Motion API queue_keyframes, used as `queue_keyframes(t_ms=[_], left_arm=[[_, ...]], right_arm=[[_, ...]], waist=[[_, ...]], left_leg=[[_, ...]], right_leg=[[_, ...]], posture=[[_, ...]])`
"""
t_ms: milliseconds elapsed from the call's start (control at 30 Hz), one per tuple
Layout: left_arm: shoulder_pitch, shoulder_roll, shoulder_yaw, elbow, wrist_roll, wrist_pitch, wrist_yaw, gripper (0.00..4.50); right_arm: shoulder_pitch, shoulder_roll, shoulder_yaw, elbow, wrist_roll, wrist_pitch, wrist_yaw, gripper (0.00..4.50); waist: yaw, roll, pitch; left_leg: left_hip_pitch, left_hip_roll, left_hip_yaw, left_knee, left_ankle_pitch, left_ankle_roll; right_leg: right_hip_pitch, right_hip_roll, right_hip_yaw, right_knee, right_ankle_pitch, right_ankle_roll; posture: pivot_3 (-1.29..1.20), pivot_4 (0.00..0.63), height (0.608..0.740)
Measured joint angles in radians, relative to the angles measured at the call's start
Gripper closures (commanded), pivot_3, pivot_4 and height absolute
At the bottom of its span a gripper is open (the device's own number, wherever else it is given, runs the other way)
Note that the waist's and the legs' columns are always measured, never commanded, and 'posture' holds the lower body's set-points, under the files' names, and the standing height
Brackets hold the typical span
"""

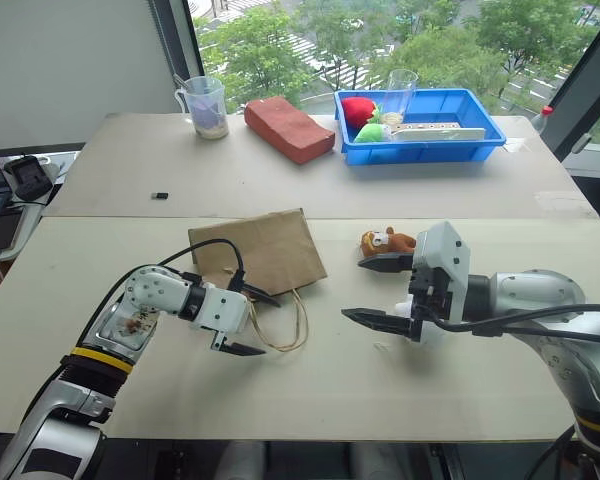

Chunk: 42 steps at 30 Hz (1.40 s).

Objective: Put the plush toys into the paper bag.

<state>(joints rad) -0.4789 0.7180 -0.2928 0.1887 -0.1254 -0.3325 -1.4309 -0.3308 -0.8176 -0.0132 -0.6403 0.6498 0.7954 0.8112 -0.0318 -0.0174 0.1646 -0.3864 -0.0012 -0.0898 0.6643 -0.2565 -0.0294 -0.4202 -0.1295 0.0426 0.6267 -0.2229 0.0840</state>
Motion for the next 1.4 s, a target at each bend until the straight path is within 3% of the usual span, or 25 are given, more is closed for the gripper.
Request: queue_keyframes(t_ms=[367, 667, 1400], left_arm=[[-0.074, -0.010, 0.020, 0.016, -0.042, 0.068, -0.021, 0.07], [-0.094, -0.025, 0.011, 0.104, 0.011, -0.037, -0.017, 0.07], [-0.097, -0.044, -0.005, 0.133, 0.048, -0.086, -0.020, 0.07]], right_arm=[[0.000, -0.018, -0.023, -0.033, 0.041, 0.021, -0.010, 0.00], [-0.002, -0.021, -0.029, -0.038, 0.043, 0.023, -0.024, 0.00], [-0.003, -0.031, -0.034, -0.037, 0.061, 0.043, -0.035, 0.00]], waist=[[0.003, 0.000, 0.000], [0.010, 0.000, 0.000], [0.014, 0.000, 0.000]], left_leg=[[0.000, 0.000, 0.000, 0.001, 0.000, 0.000], [0.000, 0.000, 0.000, 0.001, 0.000, 0.000], [0.000, 0.000, 0.000, 0.002, 0.000, 0.000]], right_leg=[[0.000, 0.000, 0.000, 0.000, 0.000, 0.000], [0.000, 0.000, 0.000, 0.000, 0.000, 0.000], [0.000, 0.000, 0.000, 0.000, 0.000, 0.000]], posture=[[0.00, 0.150, 0.740], [0.00, 0.150, 0.740], [0.00, 0.150, 0.740]])
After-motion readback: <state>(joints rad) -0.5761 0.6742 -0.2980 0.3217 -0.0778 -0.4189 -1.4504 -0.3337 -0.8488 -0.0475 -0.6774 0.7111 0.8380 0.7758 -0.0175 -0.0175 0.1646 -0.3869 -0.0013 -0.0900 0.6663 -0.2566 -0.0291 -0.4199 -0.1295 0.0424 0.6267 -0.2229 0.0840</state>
